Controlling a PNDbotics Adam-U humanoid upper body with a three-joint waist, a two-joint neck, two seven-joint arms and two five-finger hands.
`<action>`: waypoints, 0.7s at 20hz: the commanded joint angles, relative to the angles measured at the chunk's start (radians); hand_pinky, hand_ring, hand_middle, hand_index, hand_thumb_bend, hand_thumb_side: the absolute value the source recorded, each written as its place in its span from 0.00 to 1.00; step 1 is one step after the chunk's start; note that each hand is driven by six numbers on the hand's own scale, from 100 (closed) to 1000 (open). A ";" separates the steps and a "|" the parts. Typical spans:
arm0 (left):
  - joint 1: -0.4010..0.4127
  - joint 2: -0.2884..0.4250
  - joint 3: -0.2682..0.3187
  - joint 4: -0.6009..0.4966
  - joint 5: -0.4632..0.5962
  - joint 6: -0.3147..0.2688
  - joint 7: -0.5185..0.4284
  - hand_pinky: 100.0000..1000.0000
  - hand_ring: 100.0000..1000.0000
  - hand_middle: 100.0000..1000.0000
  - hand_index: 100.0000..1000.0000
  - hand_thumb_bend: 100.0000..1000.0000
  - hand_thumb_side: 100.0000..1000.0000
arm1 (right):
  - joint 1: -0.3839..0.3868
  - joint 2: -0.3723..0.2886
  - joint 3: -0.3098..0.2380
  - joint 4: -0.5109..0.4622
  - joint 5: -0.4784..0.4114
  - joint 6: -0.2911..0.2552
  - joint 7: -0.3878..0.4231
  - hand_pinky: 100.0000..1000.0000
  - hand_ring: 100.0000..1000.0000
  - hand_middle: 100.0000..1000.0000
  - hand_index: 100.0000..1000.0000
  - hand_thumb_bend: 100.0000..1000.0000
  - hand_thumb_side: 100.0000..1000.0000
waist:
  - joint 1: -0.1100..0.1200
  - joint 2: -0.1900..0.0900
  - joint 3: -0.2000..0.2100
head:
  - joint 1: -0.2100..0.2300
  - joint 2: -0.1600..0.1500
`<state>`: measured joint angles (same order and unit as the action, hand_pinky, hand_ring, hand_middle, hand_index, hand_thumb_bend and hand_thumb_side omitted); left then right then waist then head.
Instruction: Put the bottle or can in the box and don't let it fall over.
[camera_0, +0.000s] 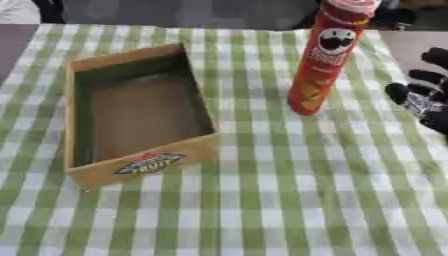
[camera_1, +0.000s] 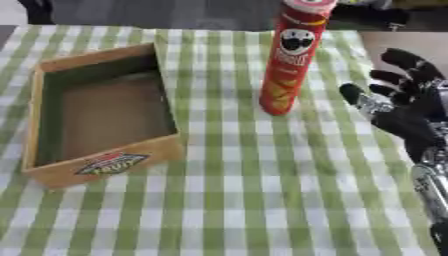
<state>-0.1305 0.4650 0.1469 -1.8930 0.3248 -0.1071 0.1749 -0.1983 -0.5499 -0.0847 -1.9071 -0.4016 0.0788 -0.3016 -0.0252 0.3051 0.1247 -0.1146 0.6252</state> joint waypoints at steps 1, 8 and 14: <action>-0.001 0.016 0.010 -0.011 -0.002 0.002 0.001 0.86 0.92 0.78 0.85 0.24 0.50 | -0.024 -0.032 0.001 0.005 0.003 0.007 0.018 0.74 0.79 0.83 0.79 0.64 0.00 | 0.002 -0.012 0.003 | -0.007 -0.016; -0.002 0.015 0.008 -0.010 -0.001 0.004 -0.003 0.86 0.92 0.78 0.85 0.24 0.51 | -0.075 -0.045 0.019 0.051 -0.011 0.011 0.054 0.74 0.79 0.84 0.80 0.64 0.00 | 0.002 -0.011 0.007 | -0.017 -0.023; -0.003 0.013 0.005 -0.010 0.000 0.004 -0.006 0.87 0.92 0.78 0.85 0.23 0.51 | -0.120 -0.049 0.033 0.104 -0.028 0.007 0.072 0.75 0.83 0.87 0.82 0.67 0.02 | 0.007 -0.006 0.010 | -0.020 -0.031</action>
<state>-0.1296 0.4643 0.1456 -1.8926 0.3248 -0.1026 0.1704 -0.3062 -0.5664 -0.0481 -1.8049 -0.4230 0.0882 -0.2352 -0.0208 0.3101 0.1335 -0.1319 0.6091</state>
